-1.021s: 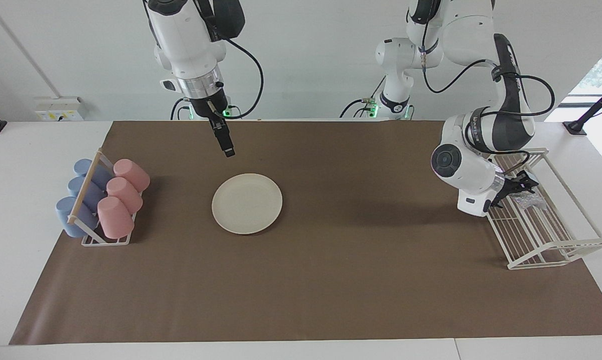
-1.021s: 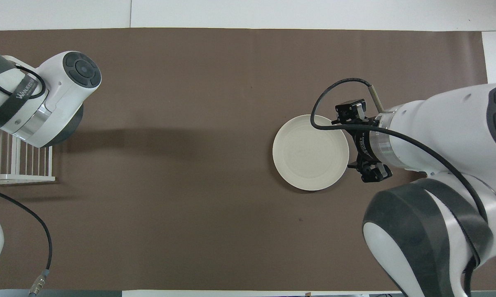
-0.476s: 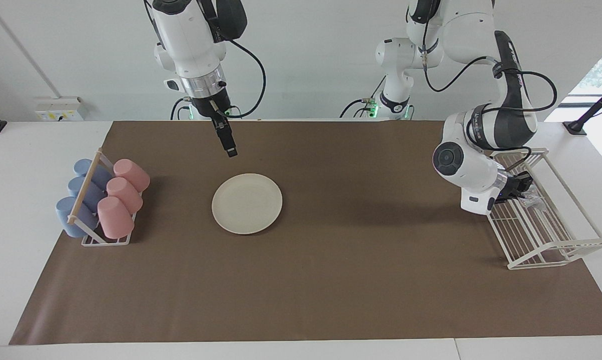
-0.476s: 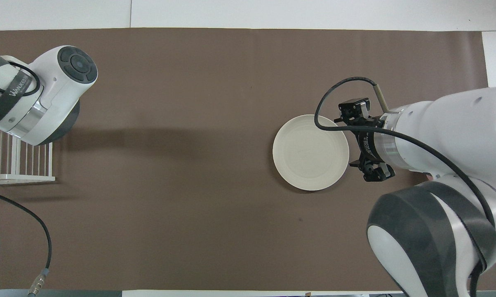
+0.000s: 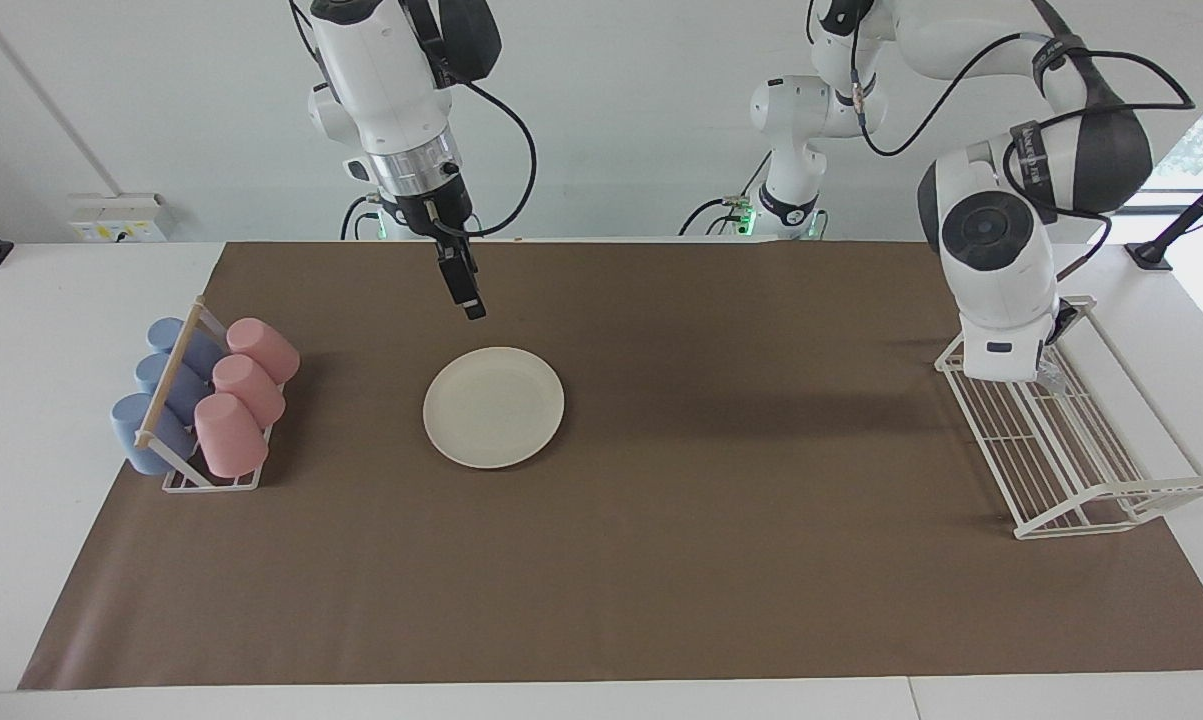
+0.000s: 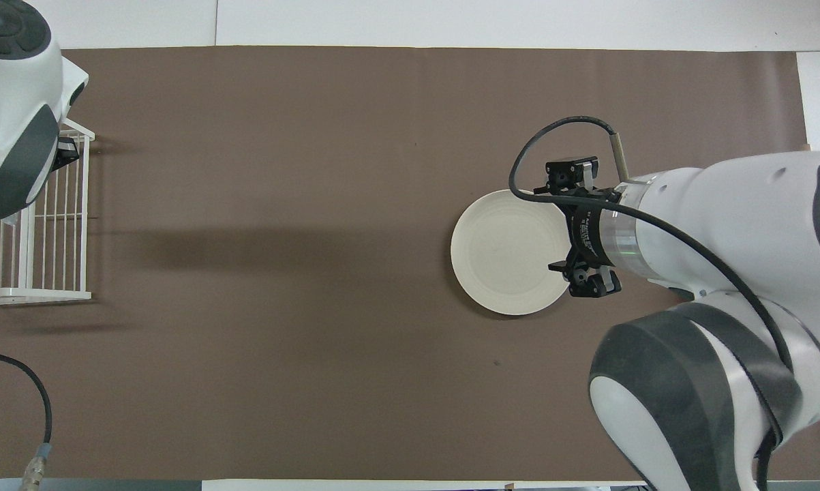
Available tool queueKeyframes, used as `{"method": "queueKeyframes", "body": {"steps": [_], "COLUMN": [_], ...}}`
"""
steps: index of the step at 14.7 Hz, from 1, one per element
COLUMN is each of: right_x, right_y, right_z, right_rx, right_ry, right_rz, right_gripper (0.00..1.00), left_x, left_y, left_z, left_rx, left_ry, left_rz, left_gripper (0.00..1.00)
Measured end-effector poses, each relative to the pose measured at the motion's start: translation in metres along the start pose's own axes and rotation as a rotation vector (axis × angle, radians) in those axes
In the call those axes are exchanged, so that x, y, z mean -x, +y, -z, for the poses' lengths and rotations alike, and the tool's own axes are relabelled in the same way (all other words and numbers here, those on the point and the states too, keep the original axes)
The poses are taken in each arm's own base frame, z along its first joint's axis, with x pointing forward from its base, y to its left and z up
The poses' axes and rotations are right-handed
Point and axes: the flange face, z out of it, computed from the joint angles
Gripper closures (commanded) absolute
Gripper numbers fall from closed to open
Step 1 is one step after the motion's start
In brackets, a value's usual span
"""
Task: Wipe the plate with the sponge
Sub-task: 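Grasp the plate rim with the right gripper while the left gripper grasps the sponge, then lift the plate with the right gripper while the left gripper brings the sponge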
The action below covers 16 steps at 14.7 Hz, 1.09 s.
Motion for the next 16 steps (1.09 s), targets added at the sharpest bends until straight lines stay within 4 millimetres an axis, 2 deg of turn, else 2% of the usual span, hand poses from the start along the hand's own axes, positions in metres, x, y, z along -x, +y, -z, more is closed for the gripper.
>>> {"method": "queueKeyframes", "body": {"steps": [3, 5, 8, 10, 13, 16], "right_x": [0.024, 0.045, 0.068, 0.07, 0.067, 0.072], "right_y": [0.004, 0.004, 0.005, 0.004, 0.0, -0.005], "right_z": [-0.006, -0.006, -0.01, -0.019, -0.034, -0.039], "right_rx": [0.01, -0.038, -0.077, -0.07, -0.05, -0.023], "right_ry": [-0.037, -0.054, -0.077, -0.077, -0.069, -0.066], "right_rz": [-0.039, -0.1, -0.15, -0.165, -0.174, -0.166], "right_gripper": [0.01, 0.0, 0.0, 0.0, 0.0, 0.0], "left_x": [0.012, 0.019, 0.026, 0.031, 0.04, 0.068], "left_y": [-0.005, -0.025, -0.054, -0.06, -0.058, -0.042], "left_z": [0.036, 0.057, 0.076, 0.08, 0.069, 0.051], "left_rx": [0.267, 0.463, 0.705, 0.838, 1.045, 1.241], "left_ry": [-0.105, -0.176, -0.262, -0.321, -0.416, -0.456], "left_rz": [0.037, 0.072, 0.09, 0.059, -0.005, -0.068], "left_gripper": [1.0, 1.0, 1.0, 1.0, 1.0, 1.0]}}
